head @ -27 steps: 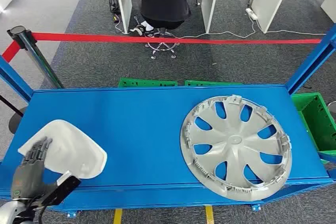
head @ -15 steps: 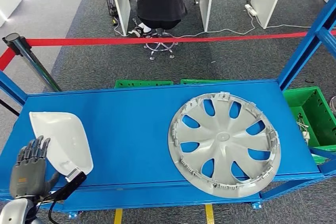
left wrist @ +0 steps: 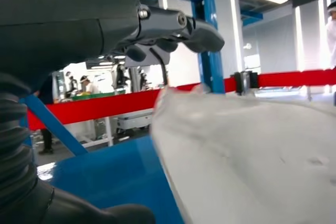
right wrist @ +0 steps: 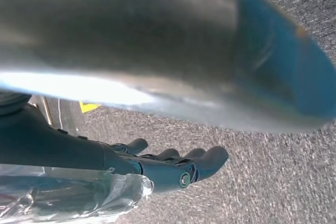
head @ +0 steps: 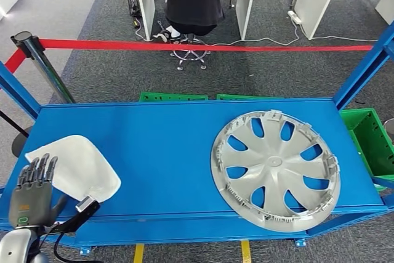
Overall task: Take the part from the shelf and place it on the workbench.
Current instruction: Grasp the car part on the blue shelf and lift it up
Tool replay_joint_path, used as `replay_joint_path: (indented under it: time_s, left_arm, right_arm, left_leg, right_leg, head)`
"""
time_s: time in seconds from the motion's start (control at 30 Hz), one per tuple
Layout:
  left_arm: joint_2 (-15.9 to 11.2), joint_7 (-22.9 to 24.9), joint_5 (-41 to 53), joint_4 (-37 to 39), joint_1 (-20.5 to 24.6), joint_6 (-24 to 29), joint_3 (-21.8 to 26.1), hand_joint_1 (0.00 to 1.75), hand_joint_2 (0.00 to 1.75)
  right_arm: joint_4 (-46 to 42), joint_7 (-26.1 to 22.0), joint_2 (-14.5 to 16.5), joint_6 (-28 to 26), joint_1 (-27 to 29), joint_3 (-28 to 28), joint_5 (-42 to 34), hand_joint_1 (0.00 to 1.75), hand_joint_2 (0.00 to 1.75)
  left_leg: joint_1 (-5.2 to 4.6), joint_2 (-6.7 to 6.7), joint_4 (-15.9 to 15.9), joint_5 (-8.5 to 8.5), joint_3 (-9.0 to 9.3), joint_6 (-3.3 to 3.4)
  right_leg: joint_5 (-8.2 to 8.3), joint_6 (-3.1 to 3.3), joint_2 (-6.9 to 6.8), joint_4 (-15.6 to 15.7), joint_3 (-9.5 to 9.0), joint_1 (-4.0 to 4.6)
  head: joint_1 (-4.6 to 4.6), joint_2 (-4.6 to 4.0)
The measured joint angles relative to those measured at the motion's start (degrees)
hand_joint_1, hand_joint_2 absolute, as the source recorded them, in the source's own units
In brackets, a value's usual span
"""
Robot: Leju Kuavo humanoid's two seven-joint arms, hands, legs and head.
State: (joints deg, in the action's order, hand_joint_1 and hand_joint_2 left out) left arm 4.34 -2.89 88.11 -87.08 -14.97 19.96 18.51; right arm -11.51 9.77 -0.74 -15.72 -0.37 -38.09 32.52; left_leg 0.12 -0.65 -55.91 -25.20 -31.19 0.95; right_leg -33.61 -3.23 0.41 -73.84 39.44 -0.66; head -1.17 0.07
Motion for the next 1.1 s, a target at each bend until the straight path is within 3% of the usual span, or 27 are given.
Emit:
replay_joint_path:
  time_s: [0.03, 0.07, 0.17, 0.23, 0.3, 0.37, 0.47, 0.5, 0.53, 0.57, 0.6, 0.63, 0.7, 0.77, 0.83, 0.9, 1.0, 1.03, 1.07, 1.1]
  left_arm:
    - [-0.01, 0.00, 0.00, 0.00, -0.02, -0.05, 0.01, 0.00, 1.75]
    - [-0.01, 0.00, 0.00, 0.00, -0.05, -0.12, 0.01, 0.00, 1.75]
    - [-0.10, 0.00, 0.01, 0.01, -0.14, -0.40, 0.07, 0.00, 1.75]
    - [-0.36, -0.12, 0.05, 0.03, -0.22, -0.71, 0.11, 0.00, 1.75]
    - [-0.60, -0.46, 0.11, 0.05, -0.35, -1.10, 0.10, 0.00, 1.75]
    - [-0.87, -0.82, 0.16, 0.07, -0.41, -1.40, 0.07, 0.00, 1.75]
    - [-1.26, -1.12, 0.20, 0.14, -0.45, -1.66, -0.02, 0.00, 1.75]
    - [-1.34, -1.24, 0.22, 0.17, -0.55, -1.69, -0.10, 0.11, 1.75]
    - [-1.43, -1.36, 0.25, 0.19, -0.70, -1.80, -0.21, 0.55, 1.75]
    - [-1.58, -1.49, 0.22, 0.18, -0.85, -2.03, -0.32, 0.98, 1.75]
    - [-1.75, -1.61, 0.14, 0.13, -0.98, -2.38, -0.43, 1.42, 1.75]
    - [-1.94, -1.70, 0.02, 0.06, -1.06, -2.84, -0.52, 1.75, 1.75]
    - [-2.27, -1.87, -0.61, -0.16, -1.11, -3.86, -0.75, 1.75, 1.75]
    - [-2.43, -1.97, -1.38, -0.37, -1.24, -4.67, -1.02, 1.75, 1.75]
    - [-2.46, -2.04, -1.70, -0.54, -1.57, -5.03, -1.20, 1.75, 1.75]
    - [-2.48, -2.09, -1.71, -0.68, -1.77, -5.19, -1.31, 1.75, 1.75]
    - [-2.46, -2.22, -2.18, -0.72, -1.94, -5.40, -1.37, 1.75, 1.75]
    - [-2.46, -2.33, -2.56, -0.72, -2.01, -5.51, -1.40, 1.75, 1.75]
    - [-2.46, -2.48, -3.00, -0.72, -2.05, -5.62, -1.44, 1.75, 1.75]
    - [-2.45, -2.63, -3.37, -0.72, -2.10, -5.74, -1.49, 1.75, 1.75]
  right_arm:
    - [0.00, 0.00, 0.00, 0.00, 0.08, -0.07, 0.00, 0.00, 0.00]
    - [0.00, 0.00, 0.00, -0.01, 0.13, -0.11, 0.00, 0.00, 0.00]
    - [-0.01, 0.00, 0.02, -0.03, -0.01, -0.27, 0.00, 0.00, 0.00]
    - [-0.01, -0.03, 0.04, -0.11, -0.16, -0.38, 0.03, 0.00, 0.00]
    - [-0.01, -0.10, 0.04, -0.25, -0.14, -0.49, 0.16, 0.00, 0.00]
    - [-0.01, -0.19, 0.04, -0.34, -0.10, -0.54, 0.32, 0.00, 0.00]
    - [-0.01, -0.32, 0.04, -0.39, -0.16, -0.56, 0.63, 0.00, 0.00]
    - [-0.01, -0.39, 0.04, -0.39, -0.14, -0.56, 0.77, 0.00, 0.00]
    - [-0.01, -0.52, 0.04, -0.38, -0.10, -0.57, 0.93, 0.00, 0.00]
    - [-0.01, -0.70, 0.04, -0.38, -0.07, -0.57, 1.10, 0.00, 0.00]
    - [-0.01, -0.92, 0.04, -0.37, -0.07, -0.58, 1.25, 0.00, 0.00]
    - [-0.01, -1.11, 0.04, -0.38, -0.08, -0.59, 1.41, 0.00, 0.00]
    - [-0.01, -1.35, 0.05, -0.42, -0.14, -0.62, 1.76, 0.00, 0.00]
    - [0.00, -1.47, 0.07, -0.48, -0.15, -0.74, 2.04, 0.00, 0.00]
    - [0.00, -1.54, 0.08, -0.51, -0.13, -0.91, 2.13, 0.00, 0.00]
    - [-0.01, -1.60, 0.09, -0.52, -0.13, -1.01, 2.16, 0.00, 0.00]
    - [0.01, -1.63, 0.09, -0.53, -0.08, -1.09, 2.24, 0.00, 0.00]
    - [0.01, -1.62, 0.10, -0.55, -0.01, -1.13, 2.30, 0.00, 0.00]
    - [0.01, -1.61, 0.10, -0.59, 0.06, -1.20, 2.36, 0.00, 0.00]
    - [0.01, -1.60, 0.10, -0.66, 0.09, -1.32, 2.44, 0.00, 0.00]
  left_leg:
    - [0.02, 0.00, -0.01, 0.00, 0.00, -0.01]
    - [0.08, -0.01, -0.03, -0.01, 0.06, -0.07]
    - [0.21, -0.11, -0.42, -0.24, 0.12, -0.84]
    - [0.03, -0.20, -0.74, -0.26, -0.14, -1.60]
    - [0.05, -0.26, -0.68, -0.07, -0.32, -2.14]
    - [0.18, -0.19, -1.89, -1.12, -0.89, -2.63]
    - [0.22, -0.10, -11.25, -6.12, -5.48, -3.11]
    - [0.23, -0.10, -14.59, -7.29, -7.23, -3.12]
    - [0.22, -0.10, -16.42, -7.45, -8.25, -3.04]
    - [0.20, -0.10, -16.21, -6.50, -8.25, -2.88]
    - [0.15, -0.10, -13.99, -4.70, -7.21, -2.62]
    - [0.06, -0.10, -10.49, -2.60, -5.45, -2.26]
    - [-0.21, -0.07, -3.80, -0.18, -2.13, -1.66]
    - [-0.41, -0.08, -1.18, -0.07, -1.01, -1.42]
    - [-0.32, -0.08, -0.65, 0.13, -0.92, -1.04]
    - [-0.10, -0.04, -0.22, 0.44, -0.77, -0.48]
    - [-0.03, 0.04, -0.14, 0.49, -0.77, -0.16]
    - [-0.03, 0.05, -0.15, 0.49, -0.76, -0.15]
    - [-0.01, 0.05, -0.16, 0.47, -0.74, -0.16]
    - [0.03, 0.04, -0.18, 0.45, -0.67, -0.21]
  right_leg:
    - [-0.04, -0.15, -0.01, -1.23, 0.46, -0.06]
    - [1.04, -0.29, -0.02, -0.12, -0.21, -0.17]
    - [5.85, -0.58, 0.07, 10.67, -5.85, -0.60]
    - [6.51, 0.00, 0.28, 14.26, -7.58, -0.62]
    - [6.52, 1.00, 0.36, 14.30, -7.47, -0.48]
    - [6.72, 1.76, 0.31, 14.36, -7.40, -0.48]
    - [6.90, 2.45, 0.22, 14.43, -7.15, -0.43]
    - [6.91, 2.53, 0.20, 14.43, -7.06, -0.35]
    - [6.91, 2.59, 0.19, 14.42, -7.02, -0.27]
    - [6.91, 2.62, 0.19, 14.42, -7.04, -0.19]
    - [6.91, 2.62, 0.20, 14.42, -7.12, -0.14]
    - [6.90, 2.60, 0.22, 14.43, -7.21, -0.11]
    - [6.77, 2.30, 0.25, 14.31, -7.24, 0.11]
    - [6.76, 1.72, 0.24, 14.41, -7.11, 0.20]
    - [6.75, 1.08, 0.21, 14.55, -7.05, 0.08]
    - [5.04, 0.55, 0.12, 12.15, -5.93, 0.03]
    - [-0.11, 0.09, 0.05, 1.64, -1.05, -0.01]
    - [-0.69, -0.02, 0.05, -0.69, 0.04, -0.02]
    - [-0.13, -0.11, 0.04, -0.90, 0.14, -0.03]
    - [1.42, -0.16, 0.02, 1.17, -0.88, -0.07]
  head:
    - [0.03, 0.00]
    - [0.03, 0.00]
    - [0.09, 0.00]
    - [0.05, 0.00]
    - [-0.03, 0.00]
    - [-0.13, 0.00]
    - [-0.38, 0.00]
    - [-0.37, 0.00]
    - [-0.36, 0.00]
    - [-0.36, 0.00]
    - [-0.36, 0.00]
    - [-0.37, 0.00]
    - [-0.33, 0.00]
    - [-0.29, 0.00]
    - [-0.28, 0.00]
    - [-0.02, 0.00]
    - [0.32, 0.00]
    - [0.32, 0.00]
    - [0.34, 0.00]
    - [0.33, 0.00]
